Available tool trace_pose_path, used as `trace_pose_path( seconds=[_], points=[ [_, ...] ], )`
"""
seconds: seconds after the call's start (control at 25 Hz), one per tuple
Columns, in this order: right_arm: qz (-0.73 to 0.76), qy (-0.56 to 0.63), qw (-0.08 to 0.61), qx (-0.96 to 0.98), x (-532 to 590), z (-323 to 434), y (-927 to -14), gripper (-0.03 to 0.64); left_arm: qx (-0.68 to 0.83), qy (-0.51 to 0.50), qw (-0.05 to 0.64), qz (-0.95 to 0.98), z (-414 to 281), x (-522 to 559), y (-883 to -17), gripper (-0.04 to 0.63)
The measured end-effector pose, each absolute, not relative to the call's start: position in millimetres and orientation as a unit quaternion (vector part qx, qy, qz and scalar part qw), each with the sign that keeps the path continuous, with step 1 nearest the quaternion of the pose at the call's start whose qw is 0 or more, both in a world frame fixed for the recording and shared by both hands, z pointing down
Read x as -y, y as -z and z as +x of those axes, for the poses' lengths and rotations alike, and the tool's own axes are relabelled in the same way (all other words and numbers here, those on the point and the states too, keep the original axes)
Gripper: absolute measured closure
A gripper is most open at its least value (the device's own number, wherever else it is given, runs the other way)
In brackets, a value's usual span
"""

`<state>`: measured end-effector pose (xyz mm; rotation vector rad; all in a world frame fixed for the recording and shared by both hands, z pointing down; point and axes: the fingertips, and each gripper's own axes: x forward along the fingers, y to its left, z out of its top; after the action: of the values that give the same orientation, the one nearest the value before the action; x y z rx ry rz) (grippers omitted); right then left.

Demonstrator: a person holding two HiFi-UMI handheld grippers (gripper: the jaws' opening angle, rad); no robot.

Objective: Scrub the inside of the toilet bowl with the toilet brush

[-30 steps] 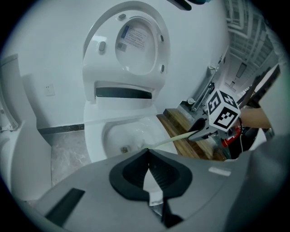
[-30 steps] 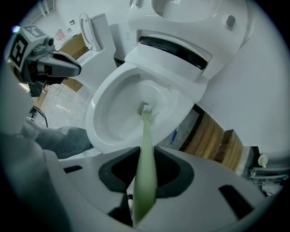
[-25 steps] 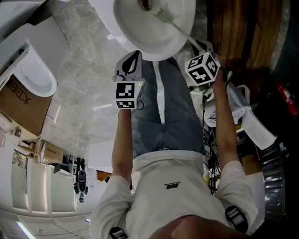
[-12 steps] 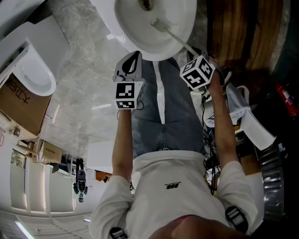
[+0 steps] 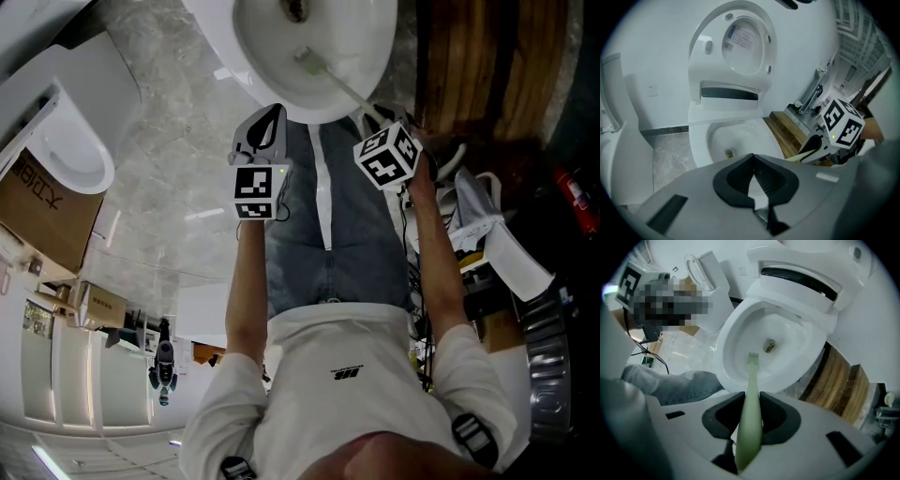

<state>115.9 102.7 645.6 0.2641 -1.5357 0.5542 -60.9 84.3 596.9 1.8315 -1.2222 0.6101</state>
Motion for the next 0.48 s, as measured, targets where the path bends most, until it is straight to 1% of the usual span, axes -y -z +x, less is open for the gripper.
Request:
trace_pose_path(
  seconds=[0.48],
  points=[
    [0.205,-0.320,0.617,0.689,-105.3,82.7,-646.8,0.526,0.470,-0.251,0.419,0.735,-57.7,-79.8,-602.9,0.584]
  ],
)
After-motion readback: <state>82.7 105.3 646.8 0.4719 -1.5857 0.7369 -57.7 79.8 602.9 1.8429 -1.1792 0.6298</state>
